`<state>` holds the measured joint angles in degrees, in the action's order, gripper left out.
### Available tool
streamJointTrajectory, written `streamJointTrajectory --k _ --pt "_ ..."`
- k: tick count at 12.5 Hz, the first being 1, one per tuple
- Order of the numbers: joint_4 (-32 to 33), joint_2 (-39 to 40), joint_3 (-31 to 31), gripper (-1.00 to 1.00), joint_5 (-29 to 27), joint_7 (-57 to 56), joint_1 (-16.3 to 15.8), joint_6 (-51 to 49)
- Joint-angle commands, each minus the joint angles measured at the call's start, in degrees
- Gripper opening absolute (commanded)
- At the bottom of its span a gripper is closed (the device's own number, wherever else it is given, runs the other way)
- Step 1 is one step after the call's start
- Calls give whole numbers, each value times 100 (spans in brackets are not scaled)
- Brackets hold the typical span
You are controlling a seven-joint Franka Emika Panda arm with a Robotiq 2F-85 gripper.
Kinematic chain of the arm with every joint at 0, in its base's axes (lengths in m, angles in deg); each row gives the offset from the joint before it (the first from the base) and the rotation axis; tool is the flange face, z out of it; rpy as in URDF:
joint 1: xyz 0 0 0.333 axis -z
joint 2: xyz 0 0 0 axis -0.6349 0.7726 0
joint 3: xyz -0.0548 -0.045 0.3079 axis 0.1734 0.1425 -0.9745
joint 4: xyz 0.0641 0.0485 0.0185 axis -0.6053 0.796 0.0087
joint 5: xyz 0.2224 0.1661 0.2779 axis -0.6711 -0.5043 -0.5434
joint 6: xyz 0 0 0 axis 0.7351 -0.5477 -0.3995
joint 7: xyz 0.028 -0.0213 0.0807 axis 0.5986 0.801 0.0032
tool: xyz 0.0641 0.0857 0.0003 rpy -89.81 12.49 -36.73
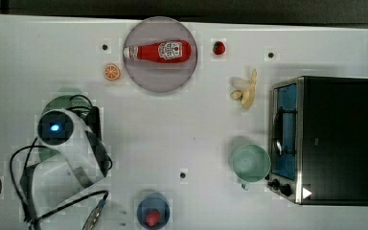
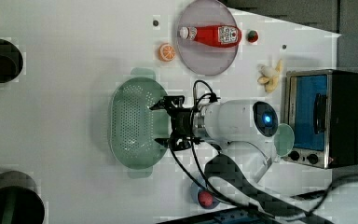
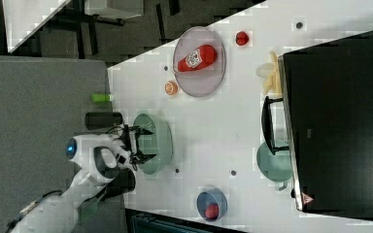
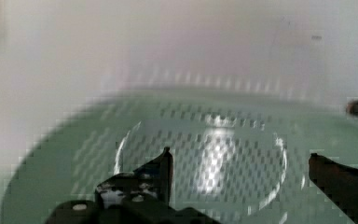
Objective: Drag strainer left to right.
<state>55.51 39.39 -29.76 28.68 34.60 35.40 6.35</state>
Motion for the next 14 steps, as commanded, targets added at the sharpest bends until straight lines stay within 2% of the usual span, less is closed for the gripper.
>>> streamJointTrajectory --k 1,3,8,14 --pt "85 216 301 100 141 274 -229 181" --pt "99 279 425 100 157 305 -338 389" --pt "215 237 845 100 164 332 -307 414" --pt "641 -135 1143 100 164 -30 31 415"
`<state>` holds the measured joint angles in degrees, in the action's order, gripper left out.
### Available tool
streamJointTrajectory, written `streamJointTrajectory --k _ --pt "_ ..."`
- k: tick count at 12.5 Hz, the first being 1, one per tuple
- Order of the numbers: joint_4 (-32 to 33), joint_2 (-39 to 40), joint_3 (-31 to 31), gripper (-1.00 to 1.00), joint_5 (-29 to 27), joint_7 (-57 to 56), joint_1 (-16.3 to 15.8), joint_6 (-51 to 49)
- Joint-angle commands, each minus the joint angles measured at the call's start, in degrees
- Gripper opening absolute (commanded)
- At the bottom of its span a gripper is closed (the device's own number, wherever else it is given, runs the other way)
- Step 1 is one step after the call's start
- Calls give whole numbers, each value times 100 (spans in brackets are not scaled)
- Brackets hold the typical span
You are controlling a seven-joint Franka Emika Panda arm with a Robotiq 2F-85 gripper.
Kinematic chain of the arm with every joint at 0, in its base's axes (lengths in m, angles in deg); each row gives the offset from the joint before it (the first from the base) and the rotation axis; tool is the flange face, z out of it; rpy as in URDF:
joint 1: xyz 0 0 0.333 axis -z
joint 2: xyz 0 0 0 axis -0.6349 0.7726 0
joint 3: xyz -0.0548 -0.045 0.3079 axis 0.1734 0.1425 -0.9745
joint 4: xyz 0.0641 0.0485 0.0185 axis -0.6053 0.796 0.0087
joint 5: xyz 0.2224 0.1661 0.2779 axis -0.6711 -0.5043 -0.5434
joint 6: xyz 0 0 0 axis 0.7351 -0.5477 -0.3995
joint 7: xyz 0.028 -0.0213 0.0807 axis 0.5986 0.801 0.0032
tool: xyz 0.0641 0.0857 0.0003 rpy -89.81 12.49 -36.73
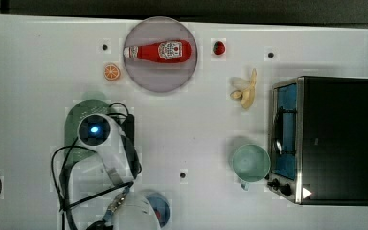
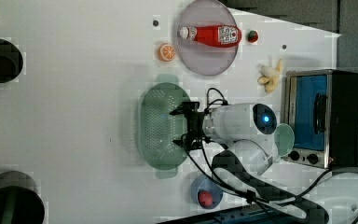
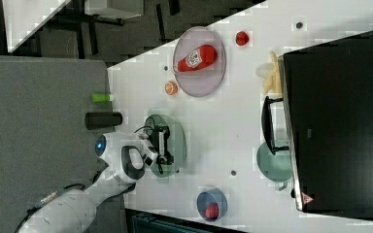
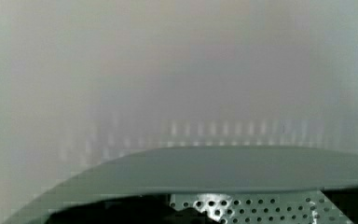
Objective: Drag strainer left to right.
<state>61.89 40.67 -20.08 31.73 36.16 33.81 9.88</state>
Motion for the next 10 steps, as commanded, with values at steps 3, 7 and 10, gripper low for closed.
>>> streamJointTrajectory --k 3,7,10 --pt "278 -458 361 100 -140 -744 374 62" --pt "466 -631 840 100 -139 -1186 479 61" --pt "483 -635 1175 100 -139 -1583 485 62"
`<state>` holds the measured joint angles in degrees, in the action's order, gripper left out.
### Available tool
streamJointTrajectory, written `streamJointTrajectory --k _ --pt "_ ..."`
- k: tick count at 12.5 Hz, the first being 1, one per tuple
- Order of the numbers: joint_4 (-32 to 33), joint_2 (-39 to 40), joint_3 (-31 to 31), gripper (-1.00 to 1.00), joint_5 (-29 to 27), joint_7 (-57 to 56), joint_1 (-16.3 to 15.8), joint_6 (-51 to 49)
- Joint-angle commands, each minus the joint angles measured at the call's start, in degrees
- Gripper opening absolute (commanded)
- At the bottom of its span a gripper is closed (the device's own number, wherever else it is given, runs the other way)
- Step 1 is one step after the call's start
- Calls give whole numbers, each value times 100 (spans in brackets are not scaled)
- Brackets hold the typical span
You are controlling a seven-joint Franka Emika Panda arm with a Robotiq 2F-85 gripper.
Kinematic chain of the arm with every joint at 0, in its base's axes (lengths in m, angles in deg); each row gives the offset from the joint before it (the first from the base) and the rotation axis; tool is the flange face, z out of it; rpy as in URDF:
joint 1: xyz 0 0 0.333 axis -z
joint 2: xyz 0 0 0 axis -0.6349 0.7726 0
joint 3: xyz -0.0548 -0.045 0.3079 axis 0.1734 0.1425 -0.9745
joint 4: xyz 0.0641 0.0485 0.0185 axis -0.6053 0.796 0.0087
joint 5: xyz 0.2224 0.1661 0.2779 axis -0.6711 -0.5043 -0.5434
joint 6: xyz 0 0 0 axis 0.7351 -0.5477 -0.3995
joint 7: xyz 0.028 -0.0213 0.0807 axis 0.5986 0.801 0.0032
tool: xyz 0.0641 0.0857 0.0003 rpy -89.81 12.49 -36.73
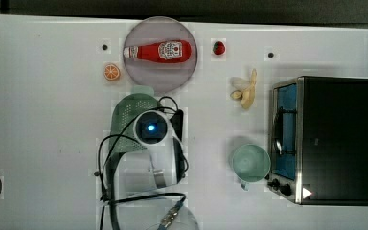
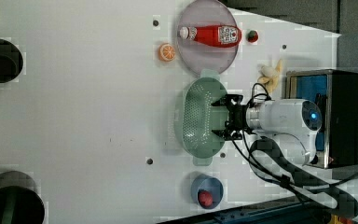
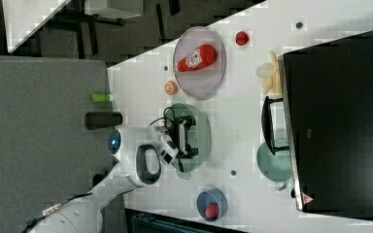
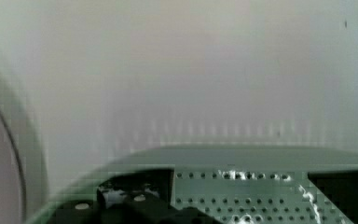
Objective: Drag strainer left to right.
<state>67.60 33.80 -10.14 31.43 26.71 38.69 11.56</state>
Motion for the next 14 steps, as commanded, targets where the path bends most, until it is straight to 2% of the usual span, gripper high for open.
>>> streamJointTrajectory --k 1,5,14 --pt "-80 53 296 100 -108 -759 -2 -105" --pt "-69 49 792 100 -104 -1482 2 -95" --pt "-70 55 1590 100 -82 -2049 3 -91"
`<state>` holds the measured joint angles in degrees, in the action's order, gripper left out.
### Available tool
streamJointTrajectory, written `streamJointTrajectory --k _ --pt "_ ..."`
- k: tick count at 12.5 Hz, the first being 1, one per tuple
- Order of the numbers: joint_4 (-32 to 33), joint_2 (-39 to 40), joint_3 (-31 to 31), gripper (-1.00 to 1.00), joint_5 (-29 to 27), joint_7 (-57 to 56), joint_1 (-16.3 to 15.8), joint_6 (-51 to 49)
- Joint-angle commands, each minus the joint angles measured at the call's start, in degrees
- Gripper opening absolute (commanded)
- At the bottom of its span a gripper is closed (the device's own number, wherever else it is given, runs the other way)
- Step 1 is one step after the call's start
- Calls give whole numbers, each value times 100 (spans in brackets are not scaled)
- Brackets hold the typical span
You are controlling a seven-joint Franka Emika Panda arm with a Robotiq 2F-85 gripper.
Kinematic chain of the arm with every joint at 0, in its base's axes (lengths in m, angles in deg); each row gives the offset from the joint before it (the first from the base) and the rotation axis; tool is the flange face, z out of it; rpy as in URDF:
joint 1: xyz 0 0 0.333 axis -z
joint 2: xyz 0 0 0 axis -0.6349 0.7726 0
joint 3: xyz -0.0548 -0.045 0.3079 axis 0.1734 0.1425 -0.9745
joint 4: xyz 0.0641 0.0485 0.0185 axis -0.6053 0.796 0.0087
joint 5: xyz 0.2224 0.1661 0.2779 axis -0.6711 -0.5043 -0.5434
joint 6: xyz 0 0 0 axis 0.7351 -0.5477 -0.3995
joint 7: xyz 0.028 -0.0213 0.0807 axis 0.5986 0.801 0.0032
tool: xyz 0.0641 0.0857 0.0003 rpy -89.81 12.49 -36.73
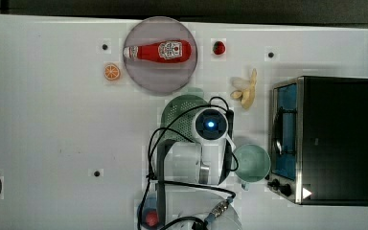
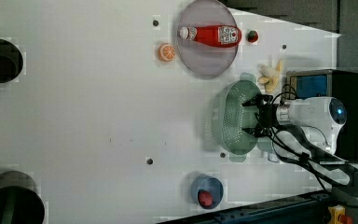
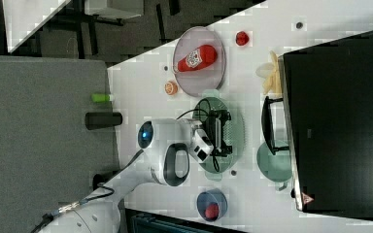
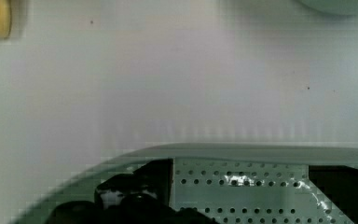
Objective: Drag strainer left to right.
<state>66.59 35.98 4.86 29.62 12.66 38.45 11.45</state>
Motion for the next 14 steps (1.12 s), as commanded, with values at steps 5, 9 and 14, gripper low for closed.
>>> streamJointTrajectory --k 5,9,14 --pt "15 -205 245 100 99 -1052 24 26" --pt "-39 -1093 -163 100 92 -2257 23 -623" --pt "-996 -2579 -197 100 75 -4142 21 -3103"
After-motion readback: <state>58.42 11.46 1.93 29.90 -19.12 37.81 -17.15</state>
